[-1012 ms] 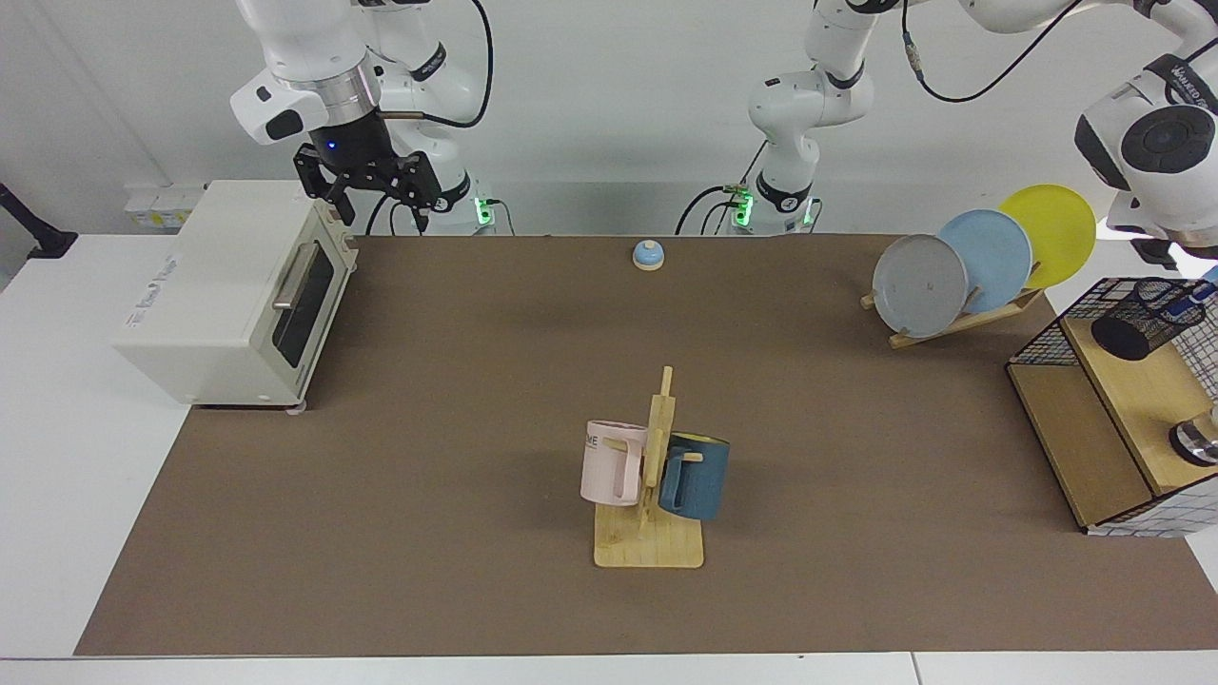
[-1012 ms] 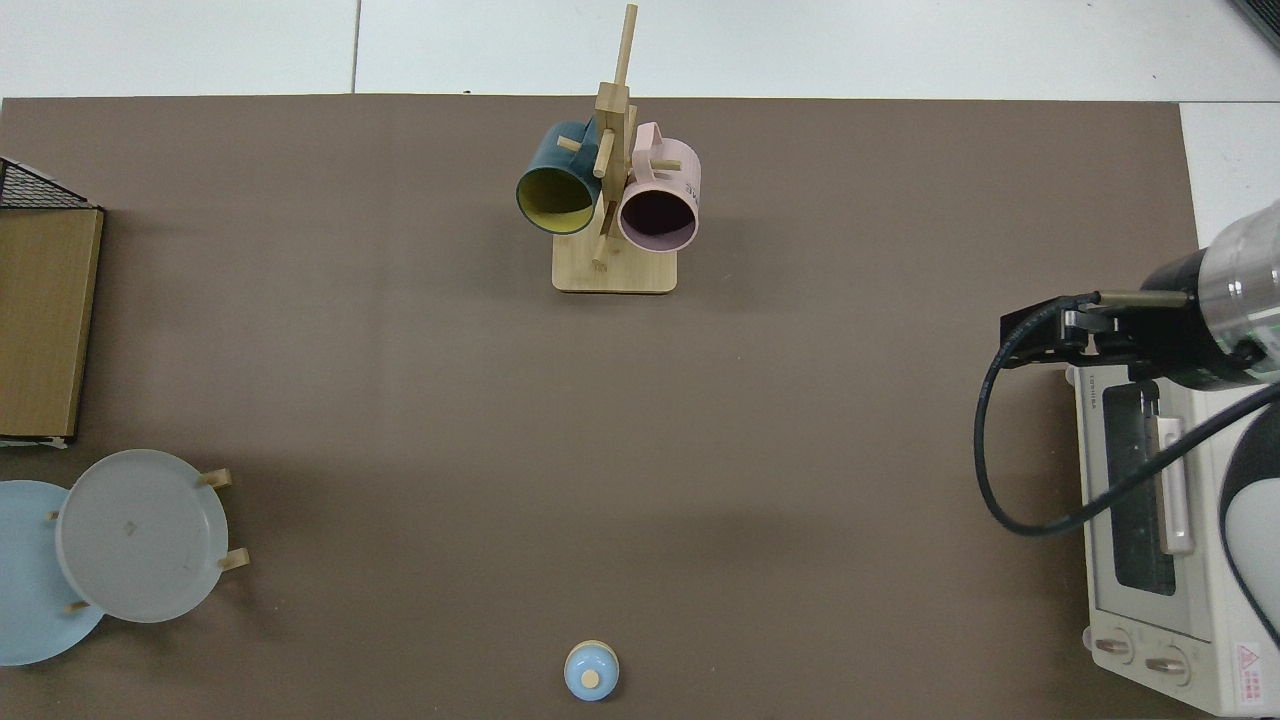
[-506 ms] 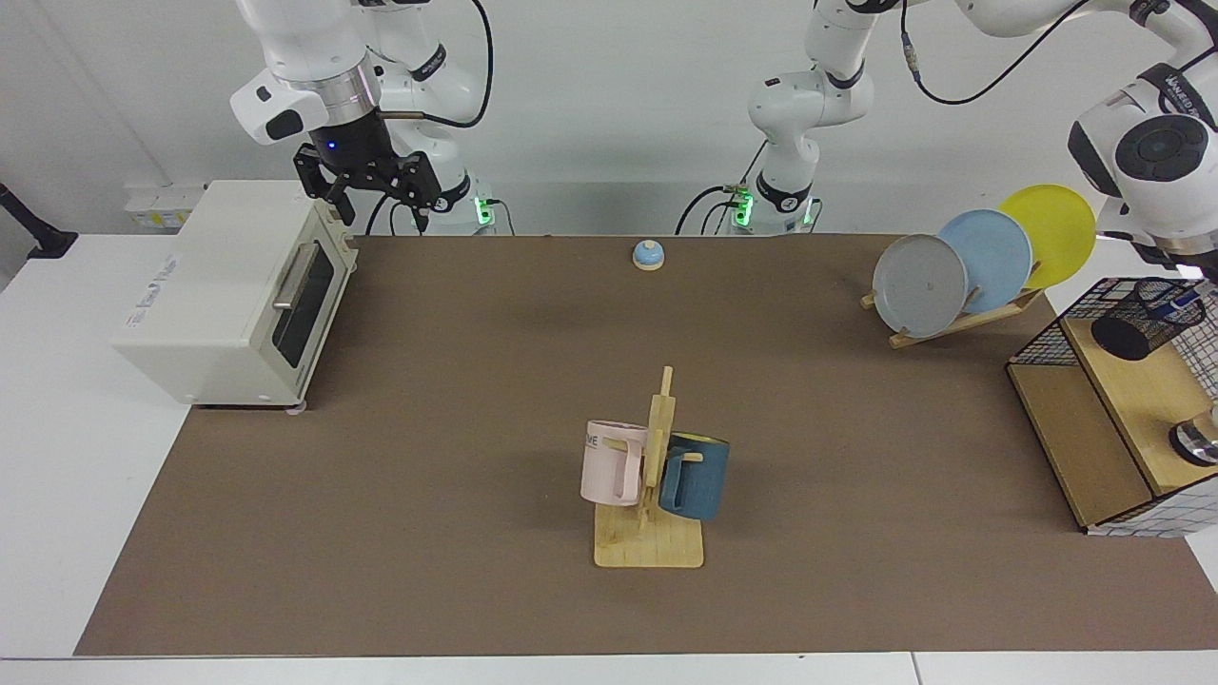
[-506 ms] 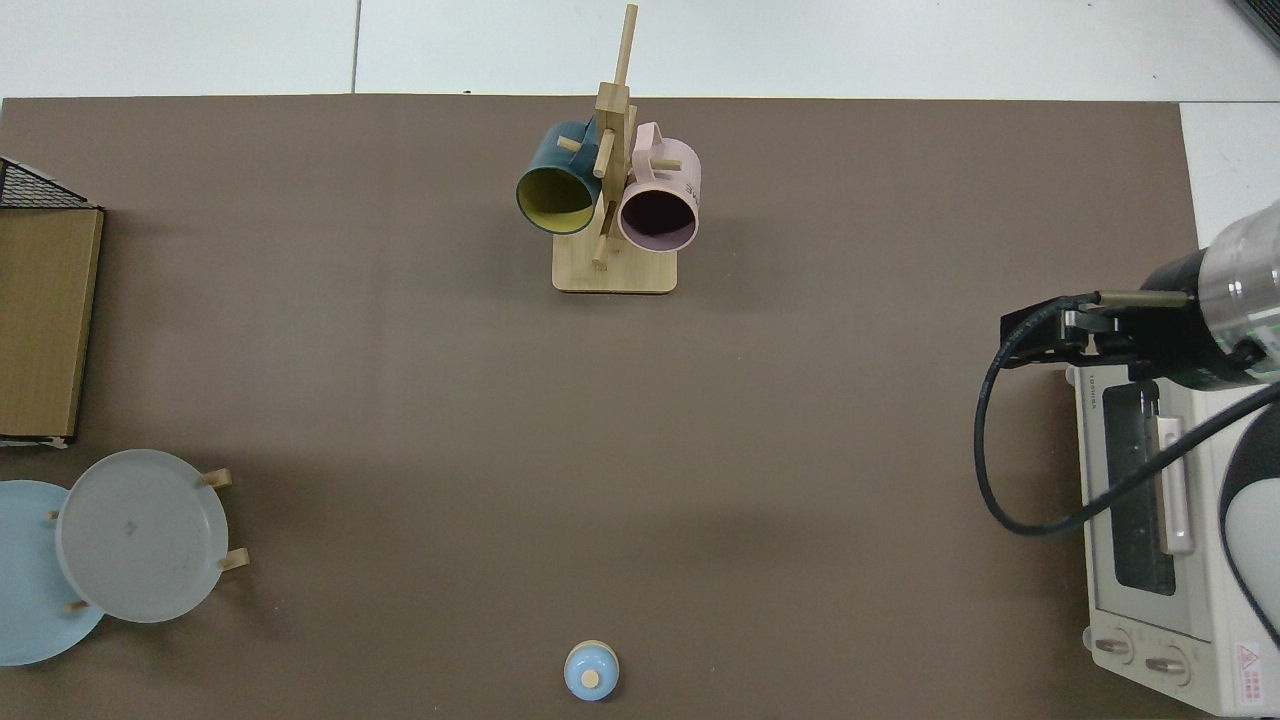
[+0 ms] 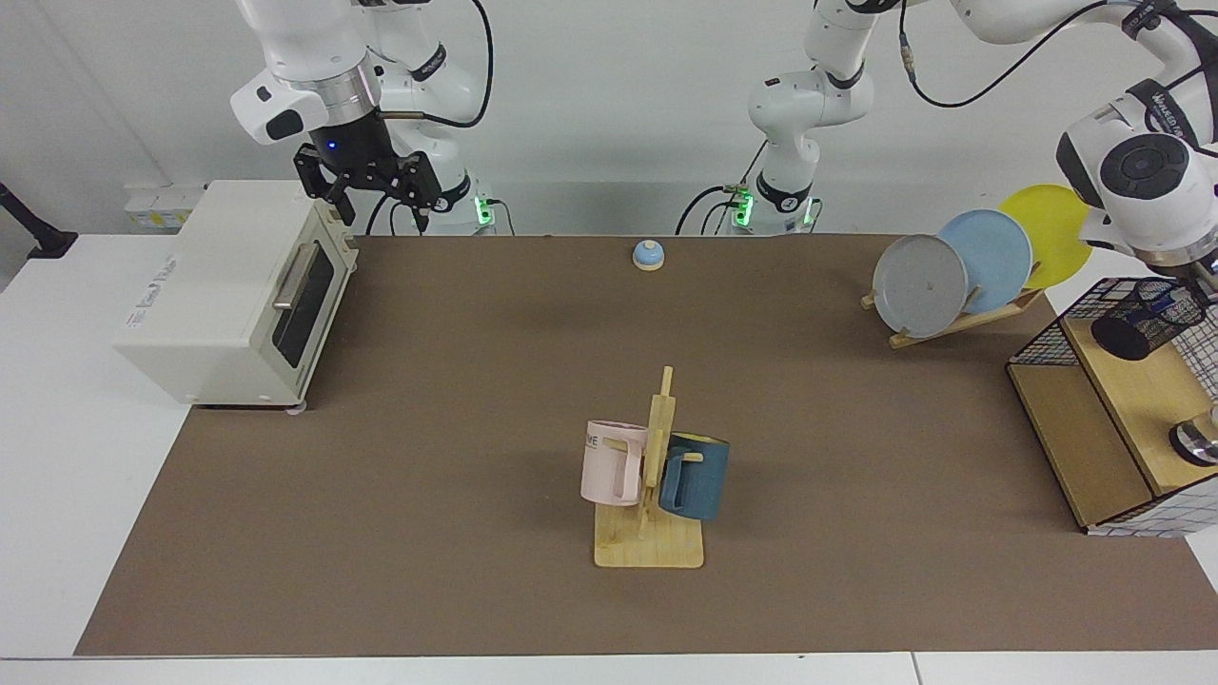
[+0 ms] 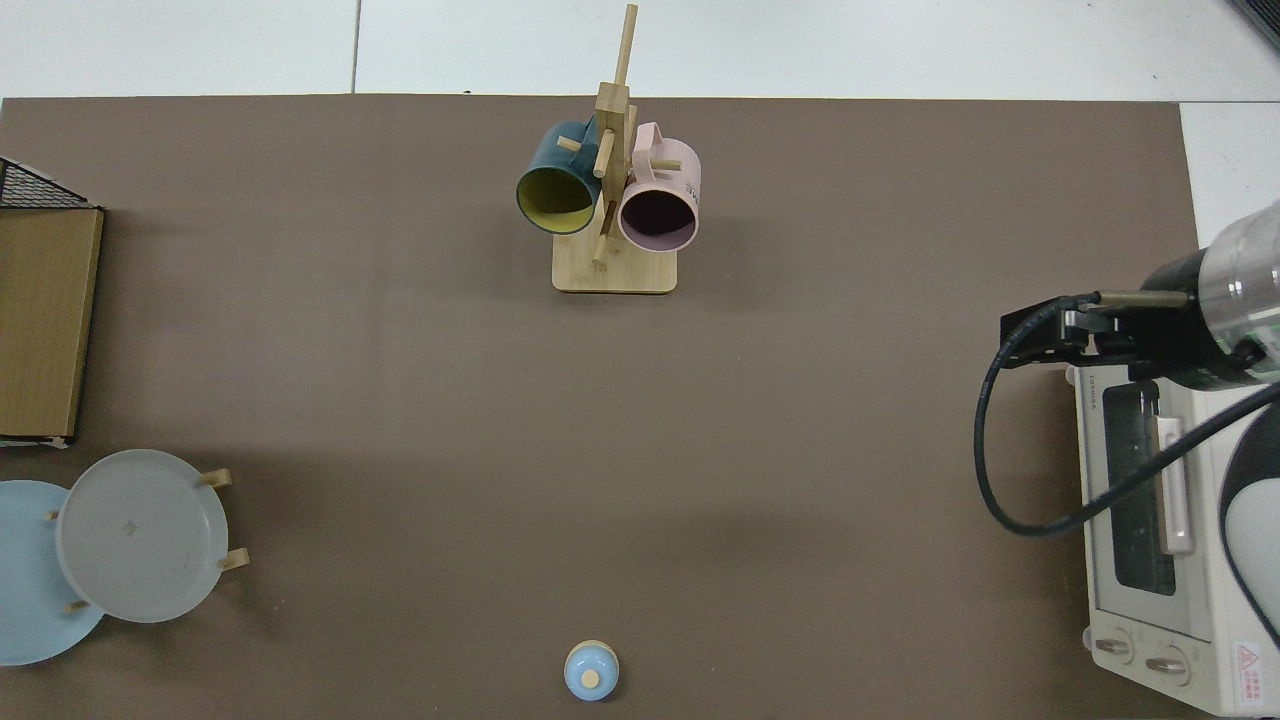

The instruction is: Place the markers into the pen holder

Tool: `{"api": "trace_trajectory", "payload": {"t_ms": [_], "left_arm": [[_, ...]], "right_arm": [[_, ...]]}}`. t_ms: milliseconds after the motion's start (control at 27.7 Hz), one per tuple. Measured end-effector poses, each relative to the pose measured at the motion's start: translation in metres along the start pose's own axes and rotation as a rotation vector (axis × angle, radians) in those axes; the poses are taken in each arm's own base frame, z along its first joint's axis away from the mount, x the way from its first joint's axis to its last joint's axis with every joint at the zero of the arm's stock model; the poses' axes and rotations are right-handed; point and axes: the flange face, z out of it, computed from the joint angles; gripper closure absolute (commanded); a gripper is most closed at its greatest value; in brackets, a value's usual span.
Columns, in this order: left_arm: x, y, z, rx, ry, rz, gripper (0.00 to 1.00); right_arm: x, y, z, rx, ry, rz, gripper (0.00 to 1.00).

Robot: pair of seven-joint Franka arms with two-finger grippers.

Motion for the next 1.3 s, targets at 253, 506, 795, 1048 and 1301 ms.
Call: {"api": "trace_trajectory", "payload": {"t_ms": [253,506,795,1048,1301], "left_arm": [[0.0041,0.0004,0.0017,-0.004,0.003,0.007,1.00],[0.0046,0.0003,0.0017,-0.004,0.007,0.006,1.00],[0.0054,0.0006,0.0022,-0.005,0.025,-0.004,0.72],[0.0057,0.0009,0.0028,-0.004,0.042,-0.017,0.41],[0.0050,0.0008,0.0031,0.000,0.042,-0.020,0.40]], "right_arm": [[0.0000,0.0000,0.0000,0.000,0.000,0.000,0.00],[0.0000,0.0000,0.0000,0.000,0.000,0.000,0.00],[0.0000,0.0000,0.0000,0.000,0.000,0.000,0.00],[0.0000,0.0000,0.0000,0.000,0.000,0.000,0.00],[0.0000,0.0000,0.0000,0.000,0.000,0.000,0.00]]}}
